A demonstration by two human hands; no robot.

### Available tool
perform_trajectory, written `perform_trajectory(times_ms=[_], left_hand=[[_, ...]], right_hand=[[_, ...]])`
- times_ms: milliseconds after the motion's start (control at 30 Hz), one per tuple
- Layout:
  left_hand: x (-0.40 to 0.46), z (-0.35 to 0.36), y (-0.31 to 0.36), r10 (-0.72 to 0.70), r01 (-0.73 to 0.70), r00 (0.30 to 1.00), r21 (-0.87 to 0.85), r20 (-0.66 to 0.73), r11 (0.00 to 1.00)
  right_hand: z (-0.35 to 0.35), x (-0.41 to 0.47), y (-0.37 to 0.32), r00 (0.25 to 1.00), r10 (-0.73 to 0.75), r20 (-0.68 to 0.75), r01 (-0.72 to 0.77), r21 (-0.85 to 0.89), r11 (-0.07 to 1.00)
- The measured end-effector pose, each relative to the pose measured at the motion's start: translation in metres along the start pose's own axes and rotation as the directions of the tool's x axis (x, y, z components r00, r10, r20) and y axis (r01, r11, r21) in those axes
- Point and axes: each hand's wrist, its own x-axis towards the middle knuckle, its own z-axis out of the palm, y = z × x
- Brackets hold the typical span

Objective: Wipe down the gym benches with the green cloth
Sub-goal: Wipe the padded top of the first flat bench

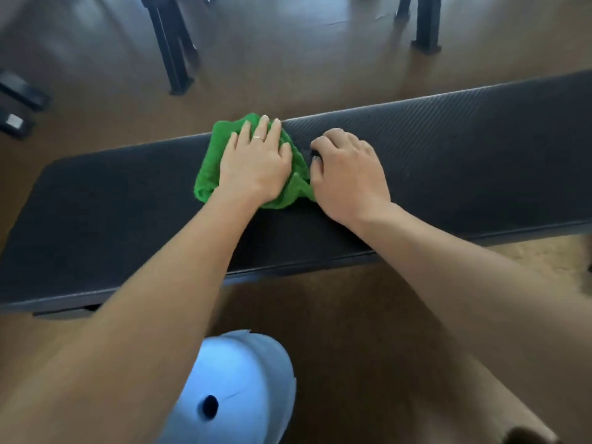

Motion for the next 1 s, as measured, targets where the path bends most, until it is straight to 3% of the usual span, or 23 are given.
perform_trajectory(times_ms=[100, 200, 333, 667, 833, 1000], left_hand=[[-0.060, 0.007, 0.028, -0.022, 0.022, 1.000, 0.018, -0.018, 1.000], [-0.093, 0.012, 0.074, -0.139, 0.138, 0.990, 0.029, 0.025, 0.990], [-0.075, 0.015, 0.106, -0.208, 0.207, 0.978, 0.037, 0.031, 0.978], [0.017, 0.012, 0.088, -0.303, 0.303, 0.953, -0.027, 0.015, 0.953], [0.051, 0.010, 0.082, -0.233, 0.232, 0.972, -0.039, -0.030, 0.972], [0.077, 0.001, 0.077, -0.137, 0.139, 0.990, 0.103, -0.027, 0.985]], right_hand=[[-0.016, 0.013, 0.031, 0.985, -0.050, 0.165, 0.054, -0.022, 0.998], [-0.028, 0.039, 0.068, 0.943, -0.066, 0.325, 0.112, -0.124, 0.986], [-0.026, 0.049, 0.082, 0.934, -0.127, 0.333, 0.167, -0.093, 0.982], [-0.026, 0.047, 0.081, 0.931, -0.159, 0.330, 0.189, -0.061, 0.980], [-0.024, 0.047, 0.084, 0.936, -0.145, 0.322, 0.184, -0.093, 0.978], [-0.023, 0.046, 0.081, 0.950, -0.120, 0.287, 0.163, -0.131, 0.978]])
